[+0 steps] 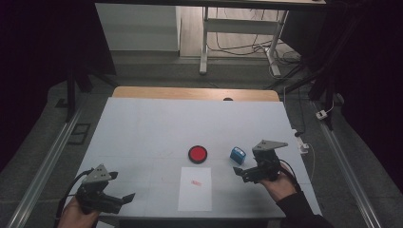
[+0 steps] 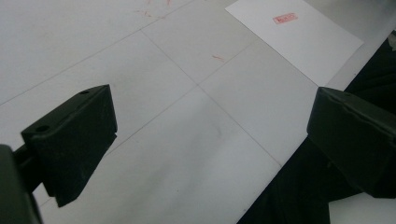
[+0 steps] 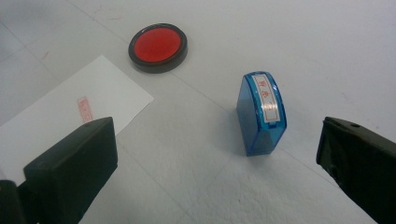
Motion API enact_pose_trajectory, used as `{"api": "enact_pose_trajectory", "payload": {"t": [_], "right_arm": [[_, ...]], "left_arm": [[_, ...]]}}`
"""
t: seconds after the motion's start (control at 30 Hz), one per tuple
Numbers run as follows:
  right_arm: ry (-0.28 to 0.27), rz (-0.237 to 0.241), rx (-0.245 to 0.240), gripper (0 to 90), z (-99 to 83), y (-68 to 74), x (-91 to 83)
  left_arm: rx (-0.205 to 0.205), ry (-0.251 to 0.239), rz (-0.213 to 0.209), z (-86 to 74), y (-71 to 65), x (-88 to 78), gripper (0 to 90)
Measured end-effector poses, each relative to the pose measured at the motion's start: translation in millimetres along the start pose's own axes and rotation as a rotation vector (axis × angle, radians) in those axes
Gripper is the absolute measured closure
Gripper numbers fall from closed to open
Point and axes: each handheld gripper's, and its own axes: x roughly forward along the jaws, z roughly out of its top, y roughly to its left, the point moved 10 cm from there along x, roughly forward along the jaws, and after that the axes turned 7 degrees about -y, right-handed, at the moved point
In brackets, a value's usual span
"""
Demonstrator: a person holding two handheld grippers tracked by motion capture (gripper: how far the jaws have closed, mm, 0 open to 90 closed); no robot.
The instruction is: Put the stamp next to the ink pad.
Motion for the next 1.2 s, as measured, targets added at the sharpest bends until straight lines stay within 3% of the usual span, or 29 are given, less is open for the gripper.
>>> {"api": "enact_pose_trajectory", "payload": {"t": [0.23, 0.63, 1.2], "right_arm": [[-0.063, -0.051, 0.013, 0.0, -0.4, -1.5, -18.8], [-0.08, -0.077, 0.034, 0.0, -15.9, 1.0, -44.3], [-0.035, -0.121, 0.086, 0.0, -45.8, -0.7, -70.7]], "left_arm": [[-0.002, 0.0, 0.002, 0.0, 0.4, 0.3, 1.9], [-0.004, 0.0, 0.003, -0.1, 0.7, 0.0, 1.9], [-0.007, 0.001, 0.006, -0.7, 0.7, -0.6, 1.8]]}}
